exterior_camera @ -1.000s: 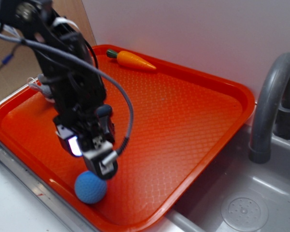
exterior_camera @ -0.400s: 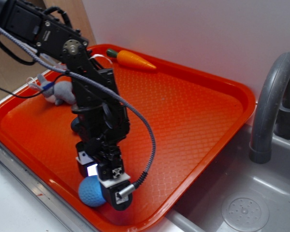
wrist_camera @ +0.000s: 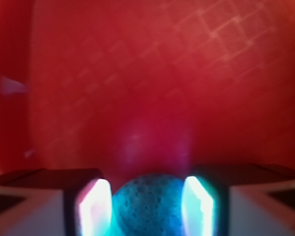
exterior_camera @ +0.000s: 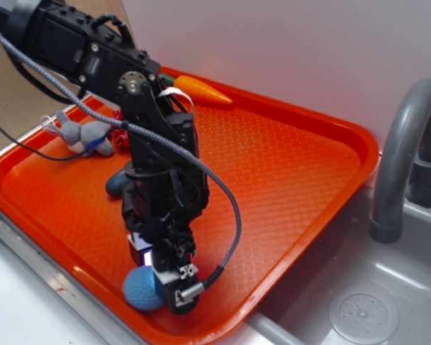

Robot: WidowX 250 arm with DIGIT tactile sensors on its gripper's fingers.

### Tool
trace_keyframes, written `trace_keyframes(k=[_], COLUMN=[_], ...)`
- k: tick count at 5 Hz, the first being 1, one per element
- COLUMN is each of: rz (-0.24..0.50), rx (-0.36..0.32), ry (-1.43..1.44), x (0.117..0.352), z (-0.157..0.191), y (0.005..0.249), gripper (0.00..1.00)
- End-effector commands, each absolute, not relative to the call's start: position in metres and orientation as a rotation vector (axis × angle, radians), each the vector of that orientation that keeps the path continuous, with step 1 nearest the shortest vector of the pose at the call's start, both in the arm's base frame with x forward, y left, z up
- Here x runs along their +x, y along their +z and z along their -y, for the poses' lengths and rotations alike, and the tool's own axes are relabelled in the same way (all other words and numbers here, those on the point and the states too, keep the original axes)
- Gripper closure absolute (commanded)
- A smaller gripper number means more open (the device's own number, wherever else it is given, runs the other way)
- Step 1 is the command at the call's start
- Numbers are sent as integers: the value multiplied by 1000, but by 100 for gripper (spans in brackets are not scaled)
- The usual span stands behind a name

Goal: Grab the blue ball.

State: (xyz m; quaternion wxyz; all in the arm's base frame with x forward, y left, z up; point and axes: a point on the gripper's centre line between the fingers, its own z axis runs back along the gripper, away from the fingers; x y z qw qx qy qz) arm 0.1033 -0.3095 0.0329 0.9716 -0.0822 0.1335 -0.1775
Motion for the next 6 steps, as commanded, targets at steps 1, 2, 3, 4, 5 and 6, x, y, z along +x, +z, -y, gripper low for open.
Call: trace_keyframes(k=[1,2,3,4,5,6], rz=[-130,16,72,141,284,304], rx=[-182,-220,-215,-213,-202,-256], ry=[-320,-146,-12,100,69,-49], x=[110,147,159,161,155,155], z=[276,224,169,121,104,103], y=[86,132,150,172,204,208], gripper=[100,100,100,100,100,100])
